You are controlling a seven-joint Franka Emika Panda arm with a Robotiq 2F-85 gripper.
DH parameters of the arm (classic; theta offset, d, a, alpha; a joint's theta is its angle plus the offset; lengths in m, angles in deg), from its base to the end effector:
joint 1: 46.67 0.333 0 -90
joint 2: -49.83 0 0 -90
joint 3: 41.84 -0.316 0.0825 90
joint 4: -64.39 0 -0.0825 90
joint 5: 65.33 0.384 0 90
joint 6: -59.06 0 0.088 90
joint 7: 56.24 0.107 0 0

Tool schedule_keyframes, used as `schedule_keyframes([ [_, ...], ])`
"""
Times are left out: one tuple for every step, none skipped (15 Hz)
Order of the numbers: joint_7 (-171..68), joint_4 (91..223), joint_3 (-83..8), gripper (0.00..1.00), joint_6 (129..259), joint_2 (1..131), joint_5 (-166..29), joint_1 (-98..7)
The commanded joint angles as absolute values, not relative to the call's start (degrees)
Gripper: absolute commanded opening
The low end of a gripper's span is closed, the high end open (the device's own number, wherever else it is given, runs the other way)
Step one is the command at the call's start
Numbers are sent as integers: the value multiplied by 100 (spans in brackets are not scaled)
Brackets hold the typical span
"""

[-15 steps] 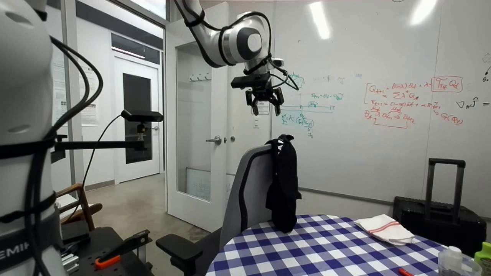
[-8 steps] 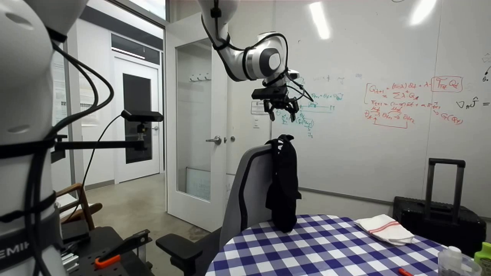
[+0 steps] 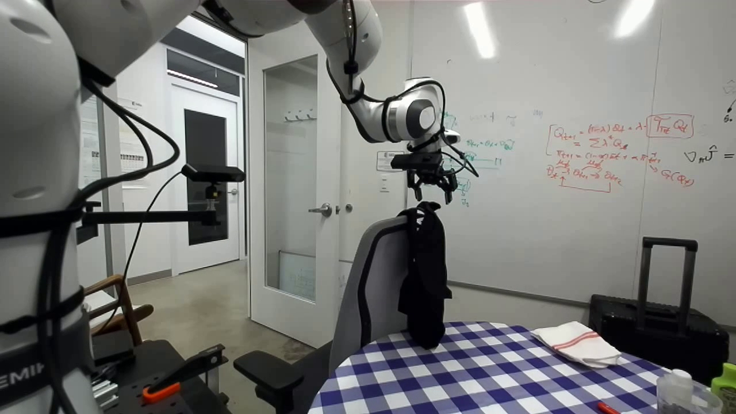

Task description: Pick up the black cloth from the chair and put it on the table

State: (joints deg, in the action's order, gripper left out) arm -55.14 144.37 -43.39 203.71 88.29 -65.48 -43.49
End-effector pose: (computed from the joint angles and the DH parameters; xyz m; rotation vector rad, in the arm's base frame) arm 0.7621 0.0581 0.3618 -3.0238 -0.0837 -0.7026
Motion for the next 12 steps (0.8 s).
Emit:
schedule_keyframes([
  [-5295, 13851, -4250, 75, 20001, 9216, -6593, -4241],
  [-5299, 13852, -4253, 74, 19968, 9225, -6598, -4234],
  [-5290, 13837, -4256, 67, 19931, 9235, -6591, -4229],
  [-5277, 13889, -4259, 60, 19935, 9197, -6582, -4229],
  [-5259, 13947, -4259, 53, 19946, 9146, -6573, -4231],
  [-5220, 14032, -4242, 43, 19986, 9074, -6579, -4226],
  [-5185, 14096, -4235, 36, 20012, 9016, -6577, -4227],
  [-5144, 14188, -4223, 27, 20059, 8939, -6578, -4229],
  [-5090, 14281, -4202, 21, 20106, 8853, -6587, -4228],
  [-5039, 14414, -4186, 14, 20153, 8730, -6579, -4241],
  [-5001, 14507, -4169, 6, 20193, 8644, -6573, -4252],
  [-4952, 14704, -4135, 1, 20261, 8477, -6578, -4263],
])
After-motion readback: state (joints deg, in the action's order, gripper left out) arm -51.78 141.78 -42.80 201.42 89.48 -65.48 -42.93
